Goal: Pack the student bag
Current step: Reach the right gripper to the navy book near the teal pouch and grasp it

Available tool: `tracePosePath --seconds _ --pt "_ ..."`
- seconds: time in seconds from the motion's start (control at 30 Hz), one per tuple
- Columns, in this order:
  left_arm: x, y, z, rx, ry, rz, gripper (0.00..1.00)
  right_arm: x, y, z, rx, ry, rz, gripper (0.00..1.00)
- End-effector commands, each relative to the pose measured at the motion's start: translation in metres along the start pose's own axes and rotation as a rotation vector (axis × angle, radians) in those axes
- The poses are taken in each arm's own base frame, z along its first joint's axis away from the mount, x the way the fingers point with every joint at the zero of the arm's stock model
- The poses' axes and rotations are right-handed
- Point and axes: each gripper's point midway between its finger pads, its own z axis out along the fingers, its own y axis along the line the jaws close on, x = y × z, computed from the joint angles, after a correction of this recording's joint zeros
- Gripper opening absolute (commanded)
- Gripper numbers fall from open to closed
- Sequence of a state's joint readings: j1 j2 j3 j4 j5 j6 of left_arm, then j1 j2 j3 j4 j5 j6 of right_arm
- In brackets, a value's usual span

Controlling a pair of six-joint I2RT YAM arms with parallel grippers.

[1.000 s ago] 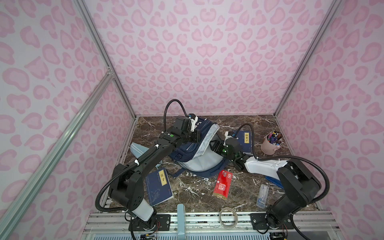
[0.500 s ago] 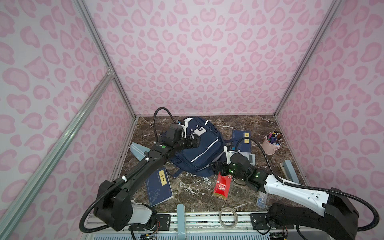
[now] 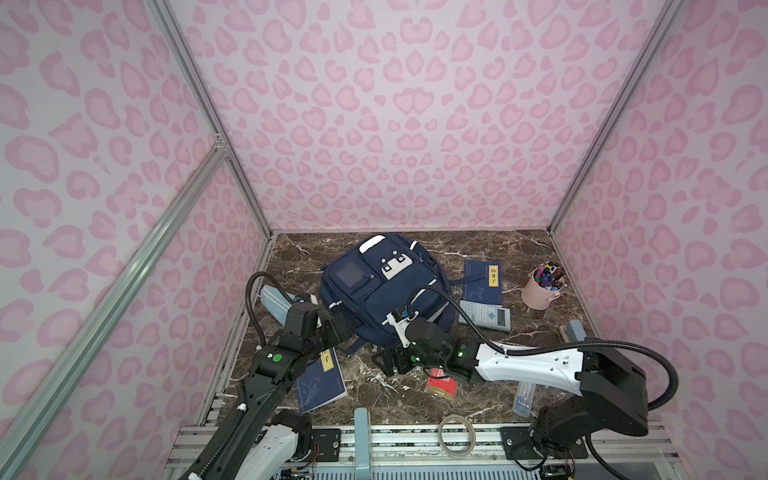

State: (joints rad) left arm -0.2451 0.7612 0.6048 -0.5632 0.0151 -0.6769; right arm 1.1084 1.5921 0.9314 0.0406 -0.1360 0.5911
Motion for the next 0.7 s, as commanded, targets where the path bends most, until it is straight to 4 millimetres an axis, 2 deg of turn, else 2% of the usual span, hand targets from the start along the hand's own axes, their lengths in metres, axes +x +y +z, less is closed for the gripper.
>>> tracePosePath --seconds 0.0,0.1,0.2,0.3,0.37,0.47,0.57,0.67 --pt "0.028 0.04 0.006 -0.092 0.058 -0.175 0.92 0.003 0.018 0.016 -0.064 0.033 -0.02 0.98" --pt "0.034 0.063 0.005 -0.153 0.005 -0.298 0.92 0.01 0.031 0.031 -0.086 0.073 -0.049 0.98" --pt "0.04 0.082 0.013 -0.171 -0.056 -0.427 0.92 0.015 0.04 0.044 -0.113 0.104 -0.065 0.98" --pt "0.041 0.103 0.007 -0.269 -0.086 -0.422 0.92 0.022 0.046 0.057 -0.148 0.144 -0.058 0.97" --pt "0.042 0.123 0.002 -0.384 -0.117 -0.425 0.91 0.029 0.05 0.066 -0.171 0.172 -0.058 0.97" --pt "0.046 0.142 0.004 -0.494 -0.12 -0.438 0.91 0.033 0.051 0.08 -0.177 0.196 -0.041 0.96" --pt "0.051 0.149 0.012 -0.515 -0.113 -0.417 0.91 0.034 0.05 0.089 -0.166 0.203 -0.035 0.95" --pt "0.057 0.145 0.026 -0.457 -0.1 -0.429 0.91 0.034 0.049 0.102 -0.154 0.213 -0.028 0.9"
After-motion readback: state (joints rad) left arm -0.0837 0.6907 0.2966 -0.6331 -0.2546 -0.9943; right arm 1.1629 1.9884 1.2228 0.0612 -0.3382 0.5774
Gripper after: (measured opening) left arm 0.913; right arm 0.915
